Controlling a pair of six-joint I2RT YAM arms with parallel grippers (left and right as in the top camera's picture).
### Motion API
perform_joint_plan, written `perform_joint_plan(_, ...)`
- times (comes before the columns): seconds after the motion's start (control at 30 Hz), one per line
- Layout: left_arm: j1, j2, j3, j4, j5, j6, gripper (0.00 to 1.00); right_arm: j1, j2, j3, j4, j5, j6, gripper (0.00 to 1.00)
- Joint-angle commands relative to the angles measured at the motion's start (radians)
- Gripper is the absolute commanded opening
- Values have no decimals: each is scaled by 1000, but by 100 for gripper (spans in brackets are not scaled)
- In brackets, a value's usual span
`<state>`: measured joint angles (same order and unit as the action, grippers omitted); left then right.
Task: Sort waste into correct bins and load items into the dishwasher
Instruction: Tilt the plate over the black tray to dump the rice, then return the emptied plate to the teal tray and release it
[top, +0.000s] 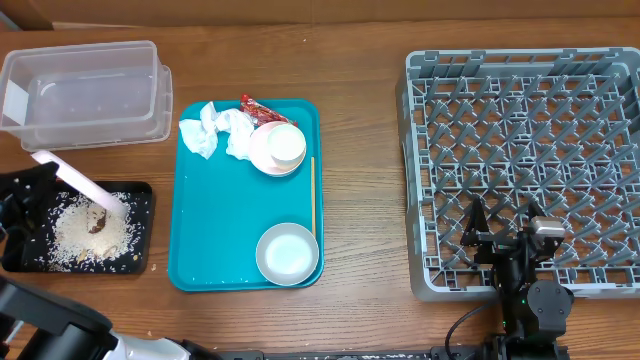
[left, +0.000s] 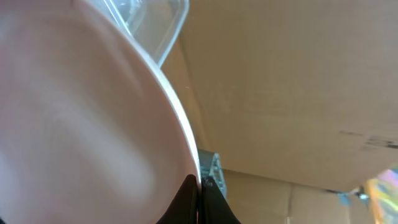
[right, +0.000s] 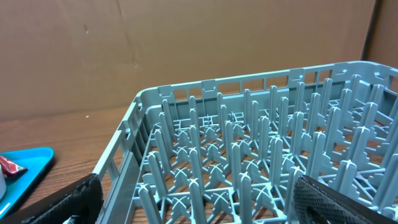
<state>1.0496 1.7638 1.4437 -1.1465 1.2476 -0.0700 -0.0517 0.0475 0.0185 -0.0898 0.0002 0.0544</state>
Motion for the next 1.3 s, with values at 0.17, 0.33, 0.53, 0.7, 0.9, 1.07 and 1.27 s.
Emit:
perform_joint_plan(0.17, 3, -25, -5, -136, 129, 176, 4, -2, -9, -10, 6, -3, -2, 100)
perform_joint_plan(0.33, -27, -87, 14, -284, 57, 340, 4, -2, -9, -10, 5, -3, -2, 100)
perform_joint_plan(0.53, -183, -251, 20, -317, -104, 343, 4, -2, -9, -10, 6, -3, -2, 100)
perform_joint_plan(0.7, -435, -334, 19, -303, -373, 278, 4, -2, -9, -10, 6, -3, -2, 100)
perform_joint_plan(0.9, -868, -310, -29, -163, -817, 5, 4, -2, -9, -10, 6, -2, -2, 100)
perform_joint_plan(1.07, -1037, -296, -92, -44, -969, -117, 4, -2, -9, -10, 5, -2, -3, 100)
perform_joint_plan(1.27, -1142, -271, -165, 56, -1124, -253, 4, -2, -9, -10, 6, -3, -2, 100)
